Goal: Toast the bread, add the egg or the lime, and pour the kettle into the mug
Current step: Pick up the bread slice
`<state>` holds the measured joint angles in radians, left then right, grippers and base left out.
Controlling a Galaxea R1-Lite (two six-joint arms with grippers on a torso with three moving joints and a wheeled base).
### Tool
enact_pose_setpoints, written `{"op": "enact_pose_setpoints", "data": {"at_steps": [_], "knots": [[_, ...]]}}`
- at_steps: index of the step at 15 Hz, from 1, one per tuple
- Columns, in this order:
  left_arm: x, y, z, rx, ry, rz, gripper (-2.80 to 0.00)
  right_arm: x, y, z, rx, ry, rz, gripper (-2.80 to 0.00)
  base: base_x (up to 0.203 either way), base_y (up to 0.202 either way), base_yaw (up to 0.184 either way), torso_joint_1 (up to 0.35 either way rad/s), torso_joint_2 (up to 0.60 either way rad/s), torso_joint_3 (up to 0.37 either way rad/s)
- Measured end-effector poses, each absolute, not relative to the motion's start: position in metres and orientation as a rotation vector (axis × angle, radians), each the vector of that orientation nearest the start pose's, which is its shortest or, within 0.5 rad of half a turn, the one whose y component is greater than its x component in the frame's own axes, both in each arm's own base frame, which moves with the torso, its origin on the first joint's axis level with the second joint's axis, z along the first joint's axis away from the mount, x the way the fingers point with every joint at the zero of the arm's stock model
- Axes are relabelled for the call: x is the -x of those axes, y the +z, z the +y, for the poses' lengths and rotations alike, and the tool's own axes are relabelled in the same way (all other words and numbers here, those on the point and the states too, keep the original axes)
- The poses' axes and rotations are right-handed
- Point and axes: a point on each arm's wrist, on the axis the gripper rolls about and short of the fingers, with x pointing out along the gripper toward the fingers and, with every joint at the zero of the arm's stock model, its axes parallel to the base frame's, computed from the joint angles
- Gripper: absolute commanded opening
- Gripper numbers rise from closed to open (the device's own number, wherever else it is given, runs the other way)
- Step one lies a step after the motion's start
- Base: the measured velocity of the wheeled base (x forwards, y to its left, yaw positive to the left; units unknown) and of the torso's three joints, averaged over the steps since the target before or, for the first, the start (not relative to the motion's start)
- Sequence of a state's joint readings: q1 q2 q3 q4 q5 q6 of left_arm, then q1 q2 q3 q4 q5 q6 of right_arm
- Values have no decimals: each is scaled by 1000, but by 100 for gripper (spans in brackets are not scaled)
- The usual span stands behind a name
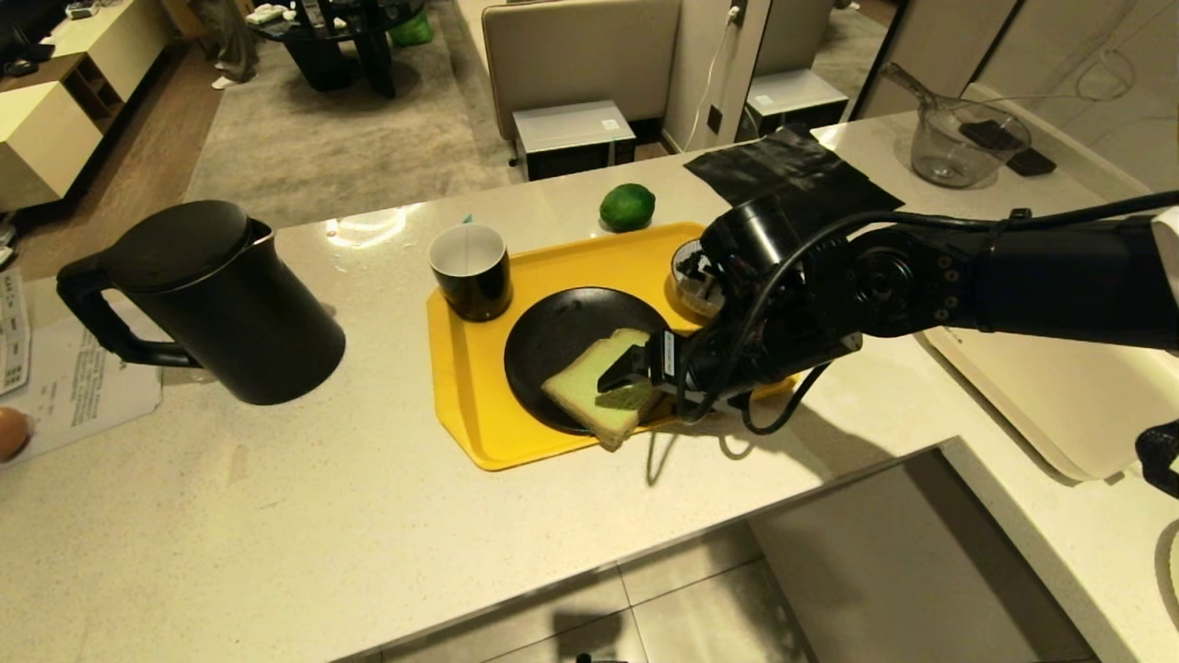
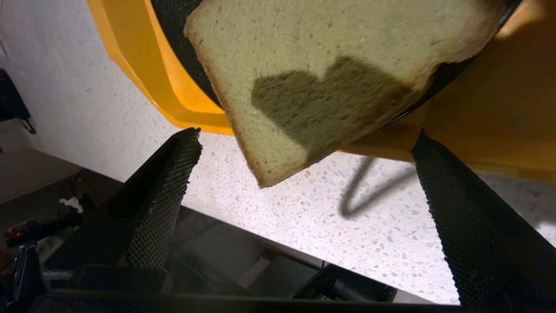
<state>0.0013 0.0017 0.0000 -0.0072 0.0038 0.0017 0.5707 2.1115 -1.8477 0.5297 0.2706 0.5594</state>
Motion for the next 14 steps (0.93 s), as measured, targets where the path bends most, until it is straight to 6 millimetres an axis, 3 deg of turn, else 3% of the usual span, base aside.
{"op": "enact_pose_setpoints", "data": {"at_steps": [8, 14], "knots": [[23, 76, 0, -1, 6, -5, -280, -332, 209, 252, -349, 600, 1023, 0, 0, 0, 0, 0, 0, 0], [23, 76, 0, -1, 5, -6, -280, -330, 214, 253, -351, 611, 1012, 0, 0, 0, 0, 0, 0, 0]]}}
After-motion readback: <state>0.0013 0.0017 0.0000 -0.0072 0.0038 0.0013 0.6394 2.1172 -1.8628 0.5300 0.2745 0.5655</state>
